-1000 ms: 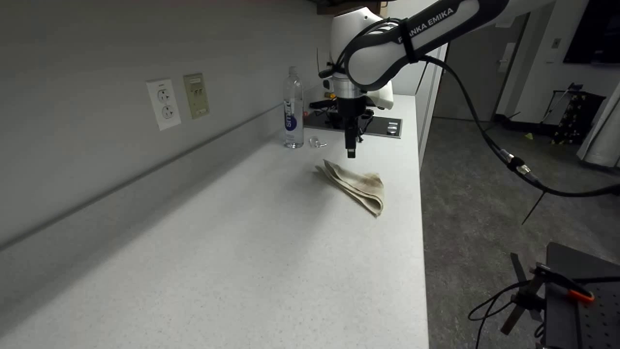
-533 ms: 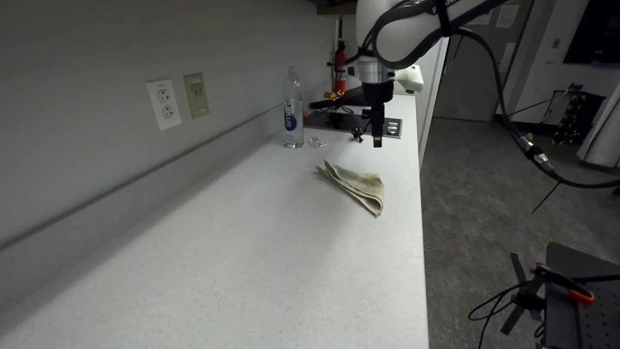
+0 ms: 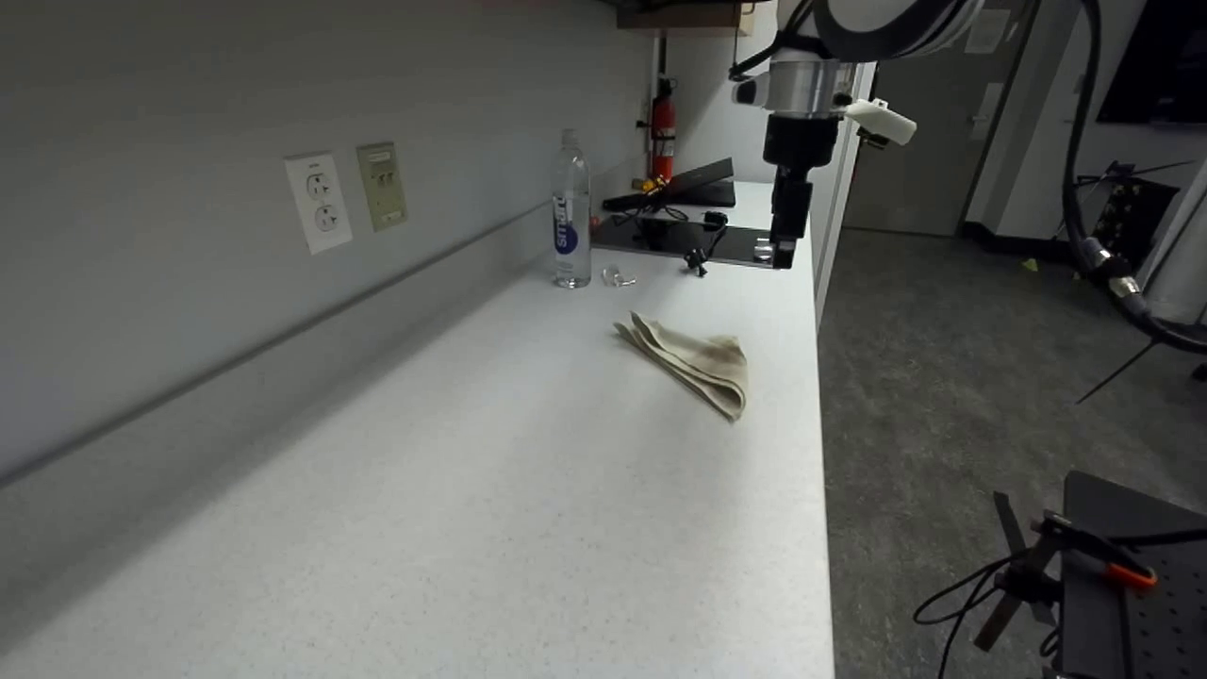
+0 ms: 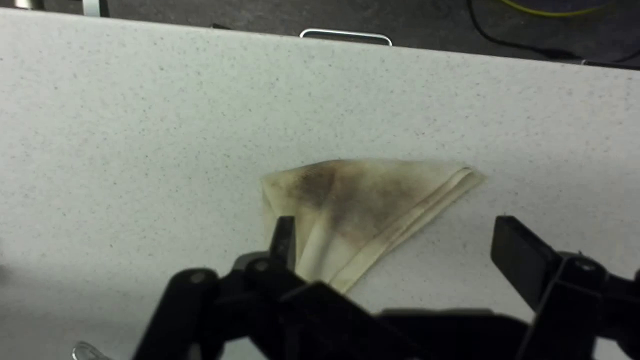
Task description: Fold the cloth diagonally
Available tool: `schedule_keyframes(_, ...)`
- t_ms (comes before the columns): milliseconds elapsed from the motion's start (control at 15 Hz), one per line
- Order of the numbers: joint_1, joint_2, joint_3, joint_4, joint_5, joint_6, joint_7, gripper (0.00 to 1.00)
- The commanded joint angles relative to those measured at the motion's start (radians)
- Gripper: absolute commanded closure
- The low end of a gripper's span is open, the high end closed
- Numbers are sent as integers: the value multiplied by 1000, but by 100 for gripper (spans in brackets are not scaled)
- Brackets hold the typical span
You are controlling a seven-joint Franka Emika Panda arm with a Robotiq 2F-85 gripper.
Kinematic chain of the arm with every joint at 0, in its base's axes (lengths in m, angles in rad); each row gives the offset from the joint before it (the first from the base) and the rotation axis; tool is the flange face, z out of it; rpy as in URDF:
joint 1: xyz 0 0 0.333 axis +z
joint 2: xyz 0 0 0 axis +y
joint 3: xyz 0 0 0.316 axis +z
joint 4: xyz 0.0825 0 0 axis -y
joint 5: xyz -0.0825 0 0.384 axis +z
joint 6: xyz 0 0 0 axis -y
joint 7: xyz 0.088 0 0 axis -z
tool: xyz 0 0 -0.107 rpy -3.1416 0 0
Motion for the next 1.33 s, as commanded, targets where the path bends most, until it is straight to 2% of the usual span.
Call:
schedule_keyframes(0,11,-134,-5,-131,128,86,-102,0)
schedule_keyframes(267,37,-193,-17,-187,182,124,-166,0)
schedule_keyframes(333,37,-134,-21,-125,144,92,-114,0)
schedule_keyframes(1267,38,-131,-23,-128,145,93,-114,0)
